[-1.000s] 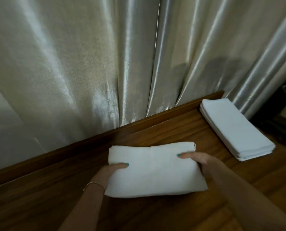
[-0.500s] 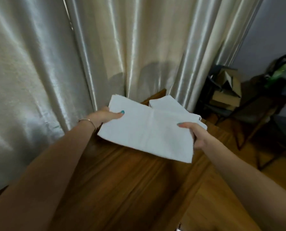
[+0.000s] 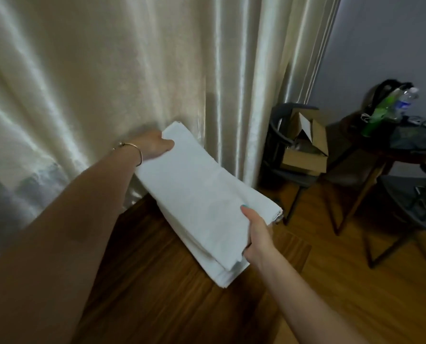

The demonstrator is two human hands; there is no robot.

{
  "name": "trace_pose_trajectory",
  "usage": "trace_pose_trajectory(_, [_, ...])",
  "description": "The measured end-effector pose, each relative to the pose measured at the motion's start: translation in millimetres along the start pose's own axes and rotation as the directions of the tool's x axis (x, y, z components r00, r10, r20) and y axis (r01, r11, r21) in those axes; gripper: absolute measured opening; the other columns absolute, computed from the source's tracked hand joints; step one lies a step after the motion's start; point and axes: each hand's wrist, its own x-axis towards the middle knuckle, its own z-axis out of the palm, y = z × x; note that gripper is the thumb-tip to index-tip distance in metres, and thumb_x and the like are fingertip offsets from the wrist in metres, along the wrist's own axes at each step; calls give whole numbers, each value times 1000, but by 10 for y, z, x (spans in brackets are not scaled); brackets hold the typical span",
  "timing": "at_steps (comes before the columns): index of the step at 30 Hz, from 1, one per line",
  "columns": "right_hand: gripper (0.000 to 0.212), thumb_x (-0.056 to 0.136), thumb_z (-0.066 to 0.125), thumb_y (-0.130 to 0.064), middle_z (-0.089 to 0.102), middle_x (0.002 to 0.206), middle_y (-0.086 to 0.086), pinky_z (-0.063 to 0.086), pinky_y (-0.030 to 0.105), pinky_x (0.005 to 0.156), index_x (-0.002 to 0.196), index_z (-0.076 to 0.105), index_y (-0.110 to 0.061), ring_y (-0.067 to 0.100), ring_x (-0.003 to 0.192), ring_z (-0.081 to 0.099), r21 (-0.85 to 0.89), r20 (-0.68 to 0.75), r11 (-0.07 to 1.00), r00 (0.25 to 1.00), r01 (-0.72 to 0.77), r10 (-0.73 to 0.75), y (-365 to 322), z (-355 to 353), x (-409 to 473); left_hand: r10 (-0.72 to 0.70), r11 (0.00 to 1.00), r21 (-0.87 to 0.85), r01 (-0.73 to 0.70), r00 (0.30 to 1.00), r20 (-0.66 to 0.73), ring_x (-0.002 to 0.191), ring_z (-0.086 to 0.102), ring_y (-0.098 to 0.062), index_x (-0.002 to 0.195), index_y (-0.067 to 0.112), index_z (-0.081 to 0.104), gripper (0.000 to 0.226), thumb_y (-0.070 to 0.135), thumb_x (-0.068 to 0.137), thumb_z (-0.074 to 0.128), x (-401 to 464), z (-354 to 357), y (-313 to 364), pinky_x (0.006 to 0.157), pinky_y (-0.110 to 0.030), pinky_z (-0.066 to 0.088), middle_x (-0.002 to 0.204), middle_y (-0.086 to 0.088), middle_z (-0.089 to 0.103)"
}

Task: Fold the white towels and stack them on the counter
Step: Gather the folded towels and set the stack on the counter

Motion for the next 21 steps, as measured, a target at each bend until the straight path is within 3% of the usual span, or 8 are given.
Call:
trace_pose_trajectory(4, [56, 72, 80, -12, 73, 104, 9, 59, 52, 76, 124, 59, -21, 32, 90, 70, 49, -65, 998, 997, -26, 30, 136, -72, 197, 9, 989, 147, -29, 991, 135, 103, 58, -28, 115, 18, 59, 62, 56, 68, 50, 459, 270, -90, 89, -36, 47, 117, -4, 61])
trace_pose_trajectory(7, [53, 75, 79, -10, 72, 104, 10, 59, 46, 74, 123, 58, -20, 32, 89, 70, 82, -119, 995, 991, -55, 65, 276, -129, 277, 33, 980, 186, -71, 979, 201, 110, 57, -29, 119, 17, 62, 54, 50, 76, 54, 671, 520, -123, 93, -33, 45, 122, -7, 60])
trace_pose_trajectory(11, [57, 76, 79, -12, 70, 107, 9, 56, 50, 81, 126, 54, -21, 33, 92, 68, 73, -197, 995, 977, -66, 79, 460, -195, 366, 43, 984, 152, -89, 959, 280, 109, 57, -27, 121, 15, 62, 43, 38, 86, 55, 797, 861, -75, 91, -28, 40, 125, -11, 61])
trace_pose_trajectory(14, [60, 75, 79, -10, 70, 107, 9, 54, 55, 88, 128, 53, -19, 33, 93, 68, 77, -253, 996, 965, -54, 72, 529, -244, 423, -32, 982, 185, -32, 942, 333, 125, 48, -31, 135, 5, 47, 56, 39, 90, 50, 828, 1161, -178, 101, -35, 38, 139, -14, 49])
trace_pose_trajectory(17, [57, 75, 80, -9, 71, 105, 9, 54, 52, 88, 126, 55, -19, 31, 92, 68, 72, -255, 996, 965, -50, 67, 534, -253, 444, -35, 995, 104, 3, 951, 309, 126, 46, -34, 142, 0, 29, 73, 39, 85, 52, 878, 1477, -395, 103, -39, 40, 143, -18, 43])
trace_pose_trajectory(21, [59, 76, 81, -15, 71, 105, 7, 55, 51, 89, 128, 54, -19, 29, 92, 69, 49, -280, 999, 959, -21, 34, 537, -205, 446, -56, 997, 53, 47, 981, 184, 124, 47, -39, 141, -3, 24, 66, 22, 88, 53, 948, 1624, -425, 101, -41, 41, 139, -24, 43])
